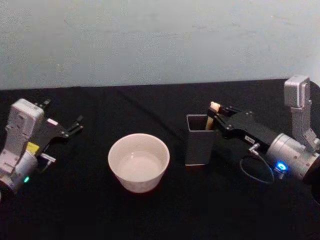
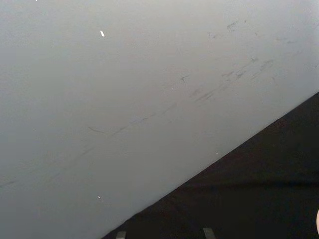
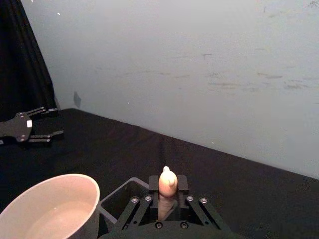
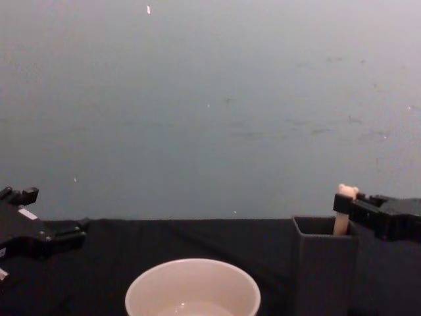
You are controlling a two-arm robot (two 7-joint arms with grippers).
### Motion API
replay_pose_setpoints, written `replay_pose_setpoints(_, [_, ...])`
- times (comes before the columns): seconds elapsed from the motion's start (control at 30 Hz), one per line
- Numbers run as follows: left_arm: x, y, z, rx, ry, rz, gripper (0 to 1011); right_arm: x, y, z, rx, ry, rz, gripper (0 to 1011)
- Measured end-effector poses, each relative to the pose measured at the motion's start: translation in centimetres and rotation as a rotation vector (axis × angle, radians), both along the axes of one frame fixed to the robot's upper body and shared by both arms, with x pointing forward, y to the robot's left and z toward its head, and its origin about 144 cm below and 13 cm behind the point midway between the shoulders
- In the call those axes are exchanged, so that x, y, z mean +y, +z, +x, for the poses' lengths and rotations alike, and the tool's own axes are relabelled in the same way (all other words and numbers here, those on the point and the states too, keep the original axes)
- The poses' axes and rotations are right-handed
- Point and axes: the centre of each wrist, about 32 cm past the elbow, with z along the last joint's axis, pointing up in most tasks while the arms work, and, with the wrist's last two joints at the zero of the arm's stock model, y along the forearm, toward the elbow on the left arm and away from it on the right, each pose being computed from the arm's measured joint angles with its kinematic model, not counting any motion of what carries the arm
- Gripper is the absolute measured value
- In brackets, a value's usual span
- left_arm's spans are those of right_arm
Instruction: Pick up the stirring spoon with one hand, stir inside the cup, then place it back in its original position.
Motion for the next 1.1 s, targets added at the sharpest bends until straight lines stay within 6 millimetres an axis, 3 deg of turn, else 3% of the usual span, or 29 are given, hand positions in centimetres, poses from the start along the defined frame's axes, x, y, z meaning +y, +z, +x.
replay_pose_setpoints(0.6, [0.0, 0.0, 0.0, 0.000, 0.000, 0.000, 1001, -0.6, 1.5, -0.1, 0.023, -0.010, 0.091, 214])
replay_pose_setpoints(1.1, [0.0, 0.0, 0.0, 0.000, 0.000, 0.000, 1002, -0.7, 4.9, -0.1, -0.054, -0.026, 0.200, 214])
